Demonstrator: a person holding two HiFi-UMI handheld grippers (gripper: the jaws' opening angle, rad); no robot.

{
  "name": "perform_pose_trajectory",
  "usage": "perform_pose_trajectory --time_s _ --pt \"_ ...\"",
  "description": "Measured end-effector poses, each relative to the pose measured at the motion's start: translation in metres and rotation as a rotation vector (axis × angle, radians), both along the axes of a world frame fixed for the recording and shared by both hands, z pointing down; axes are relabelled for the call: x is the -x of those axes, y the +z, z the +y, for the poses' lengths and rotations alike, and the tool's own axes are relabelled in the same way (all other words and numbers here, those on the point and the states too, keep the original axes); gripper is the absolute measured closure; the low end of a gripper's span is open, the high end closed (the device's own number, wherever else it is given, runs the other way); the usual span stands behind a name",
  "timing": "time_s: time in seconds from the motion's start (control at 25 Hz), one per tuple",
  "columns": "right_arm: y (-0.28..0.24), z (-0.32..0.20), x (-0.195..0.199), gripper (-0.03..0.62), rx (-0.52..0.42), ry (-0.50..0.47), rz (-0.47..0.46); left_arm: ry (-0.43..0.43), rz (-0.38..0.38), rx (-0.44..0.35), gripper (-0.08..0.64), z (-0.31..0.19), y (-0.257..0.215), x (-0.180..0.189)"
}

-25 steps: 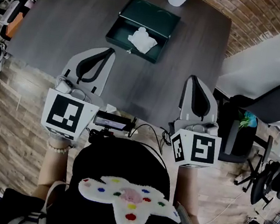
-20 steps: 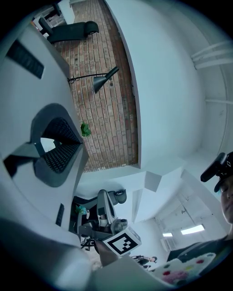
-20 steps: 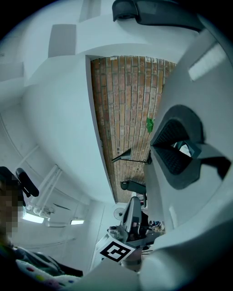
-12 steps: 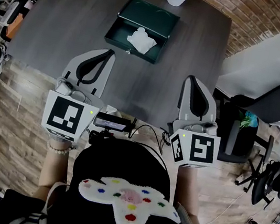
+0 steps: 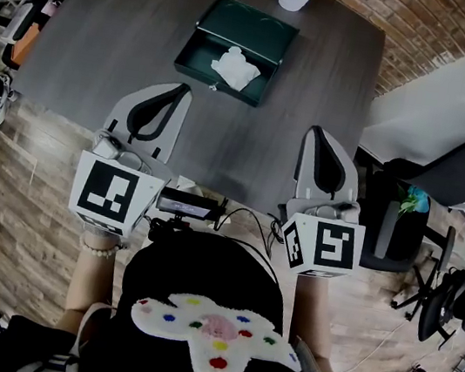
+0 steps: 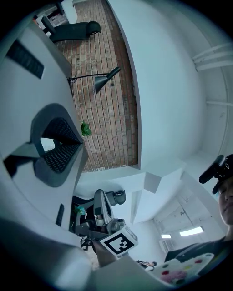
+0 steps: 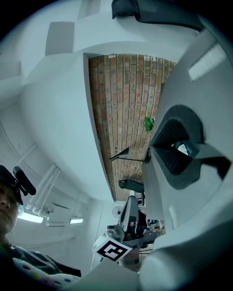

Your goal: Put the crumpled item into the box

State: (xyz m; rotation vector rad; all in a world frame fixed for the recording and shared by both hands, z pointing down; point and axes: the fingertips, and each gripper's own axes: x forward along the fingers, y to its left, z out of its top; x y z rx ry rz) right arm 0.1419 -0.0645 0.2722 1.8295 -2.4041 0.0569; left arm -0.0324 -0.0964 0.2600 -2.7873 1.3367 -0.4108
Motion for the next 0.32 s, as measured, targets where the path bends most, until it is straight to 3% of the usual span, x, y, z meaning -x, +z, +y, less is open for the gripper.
perform_pose_trajectory --time_s 0.32 --pt "0.0044 -0.0002 0.0024 0.583 0.014 -0.009 0.001 -0.007 -0.008 -0.012 0.554 -0.0007 0.0005 0.0017"
